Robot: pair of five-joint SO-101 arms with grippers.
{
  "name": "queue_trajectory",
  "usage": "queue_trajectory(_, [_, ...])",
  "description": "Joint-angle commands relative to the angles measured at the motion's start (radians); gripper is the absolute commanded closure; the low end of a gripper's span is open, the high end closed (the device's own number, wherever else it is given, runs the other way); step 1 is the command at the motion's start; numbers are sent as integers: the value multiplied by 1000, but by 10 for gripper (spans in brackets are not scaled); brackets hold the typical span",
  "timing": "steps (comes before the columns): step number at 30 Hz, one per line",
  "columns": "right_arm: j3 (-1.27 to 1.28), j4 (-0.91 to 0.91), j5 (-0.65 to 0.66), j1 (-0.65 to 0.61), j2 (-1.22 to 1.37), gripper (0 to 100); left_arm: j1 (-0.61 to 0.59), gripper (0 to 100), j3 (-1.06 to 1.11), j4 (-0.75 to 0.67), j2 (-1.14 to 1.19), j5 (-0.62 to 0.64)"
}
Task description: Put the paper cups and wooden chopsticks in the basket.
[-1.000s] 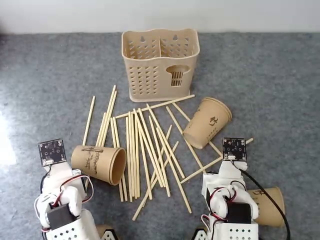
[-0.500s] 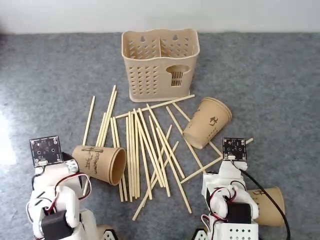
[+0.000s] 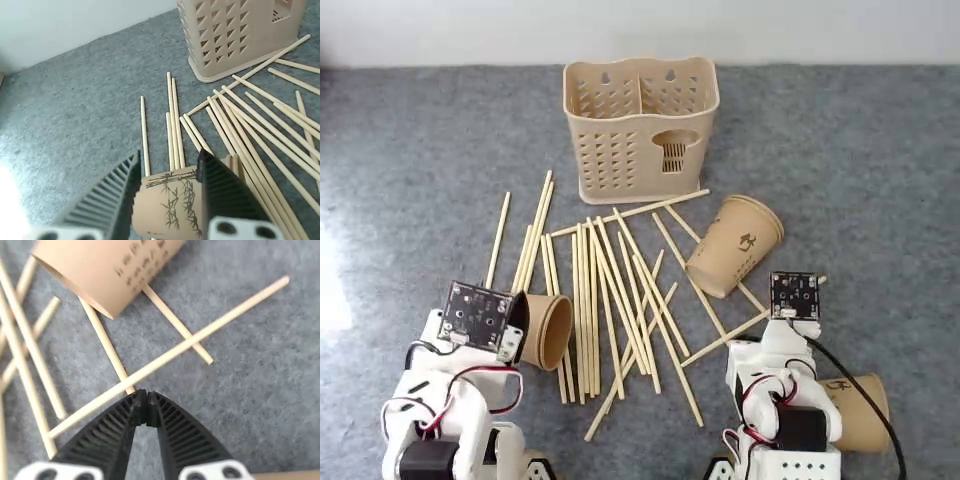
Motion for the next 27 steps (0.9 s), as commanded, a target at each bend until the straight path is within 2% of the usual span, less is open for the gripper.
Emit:
queue_trajectory(1, [-123, 24, -6, 15, -8, 991, 8, 818, -59, 28, -6, -68])
queue_trajectory(7, [-307, 107, -6, 56, -7, 991, 8, 818, -114, 43, 69, -92])
queue_trajectory(11, [-384, 110, -3, 130, -5, 991, 12, 818, -263, 103, 298, -91])
queue_trajectory(15, [-391, 110, 0, 145, 47, 991, 12, 819, -452, 187, 549, -84])
queue_trajectory(19, [-479, 143, 14, 153, 191, 991, 12, 819, -573, 230, 697, -83])
queue_trajectory(27, [-784, 309, 71, 157, 607, 989, 8, 819, -591, 236, 718, -51])
